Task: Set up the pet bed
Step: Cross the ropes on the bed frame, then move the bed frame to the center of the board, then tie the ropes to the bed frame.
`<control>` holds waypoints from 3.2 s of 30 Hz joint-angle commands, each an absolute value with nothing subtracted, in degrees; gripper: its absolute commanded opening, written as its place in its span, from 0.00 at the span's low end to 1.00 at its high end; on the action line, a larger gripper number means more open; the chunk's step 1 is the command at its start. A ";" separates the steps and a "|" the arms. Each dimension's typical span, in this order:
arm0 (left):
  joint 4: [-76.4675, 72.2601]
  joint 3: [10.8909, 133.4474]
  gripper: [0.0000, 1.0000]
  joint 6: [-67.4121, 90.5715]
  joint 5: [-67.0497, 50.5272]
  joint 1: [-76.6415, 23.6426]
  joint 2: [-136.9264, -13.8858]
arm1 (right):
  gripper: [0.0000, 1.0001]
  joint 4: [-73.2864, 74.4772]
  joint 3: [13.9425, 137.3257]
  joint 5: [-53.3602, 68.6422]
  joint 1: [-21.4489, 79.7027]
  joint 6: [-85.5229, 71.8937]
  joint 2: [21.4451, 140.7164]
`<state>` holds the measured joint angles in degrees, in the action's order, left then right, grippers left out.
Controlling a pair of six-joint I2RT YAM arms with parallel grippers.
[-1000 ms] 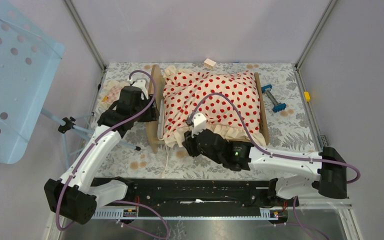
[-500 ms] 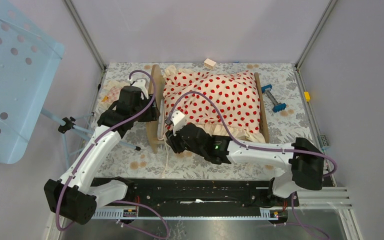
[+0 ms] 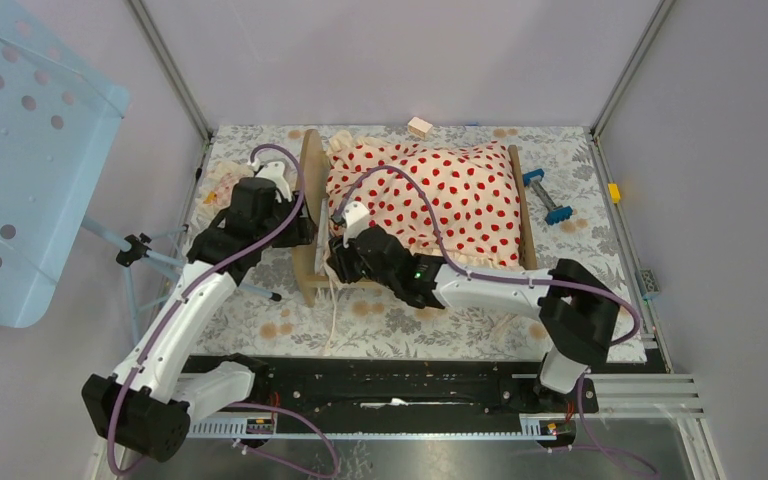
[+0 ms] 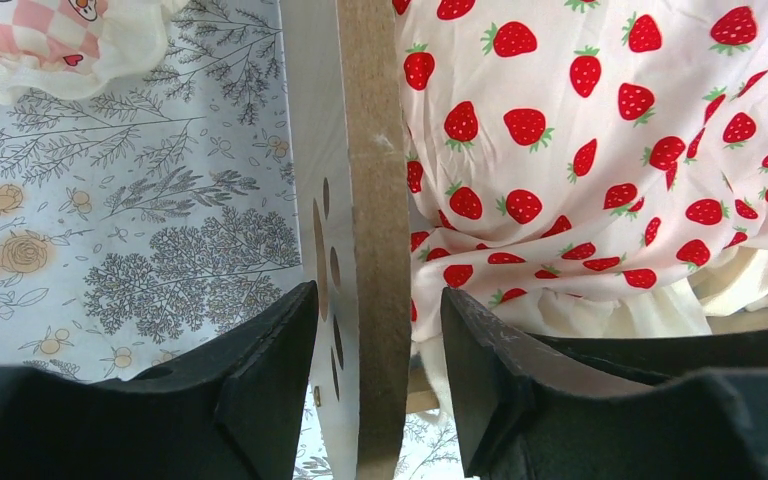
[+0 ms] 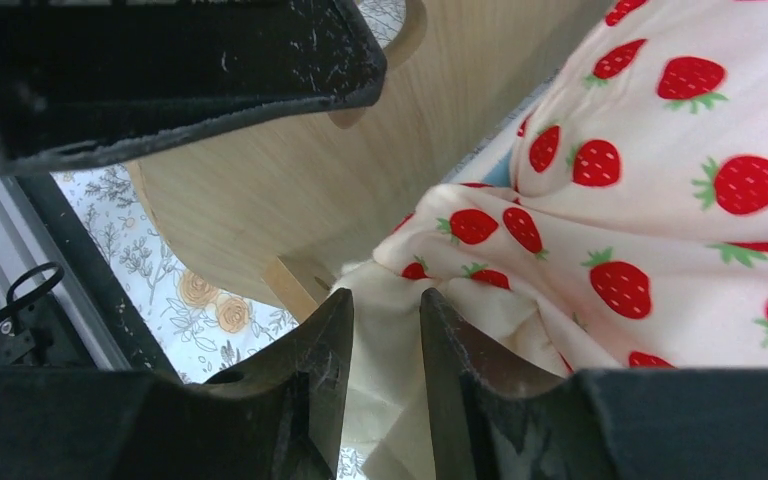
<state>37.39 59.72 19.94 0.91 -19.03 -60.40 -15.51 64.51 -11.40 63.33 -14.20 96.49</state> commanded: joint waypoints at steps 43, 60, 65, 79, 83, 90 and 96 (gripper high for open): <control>38.21 55.51 0.67 21.15 -2.65 -17.93 -52.46 | 0.64 -21.86 48.50 -6.41 63.19 -14.92 73.18; 37.01 54.34 0.31 28.42 10.66 -34.71 -58.31 | 0.63 -34.97 22.45 -10.80 71.22 -14.41 58.21; 35.57 58.24 0.26 24.63 15.54 -34.63 -63.37 | 0.63 -34.68 20.18 -12.03 71.88 -14.68 56.19; 32.34 66.55 0.27 16.09 10.56 -26.51 -73.77 | 0.62 -43.76 19.16 -15.52 71.99 -13.80 63.70; 32.42 67.07 0.35 14.46 9.17 -25.72 -73.47 | 0.55 -49.70 21.77 -19.33 72.14 -14.59 72.04; 32.52 66.13 0.40 13.30 7.65 -24.46 -72.63 | 0.44 -66.47 25.91 -26.53 72.07 -15.85 90.81; 32.52 65.02 0.40 12.18 6.81 -24.09 -71.78 | 0.45 -73.71 31.85 -30.95 72.03 -16.00 104.77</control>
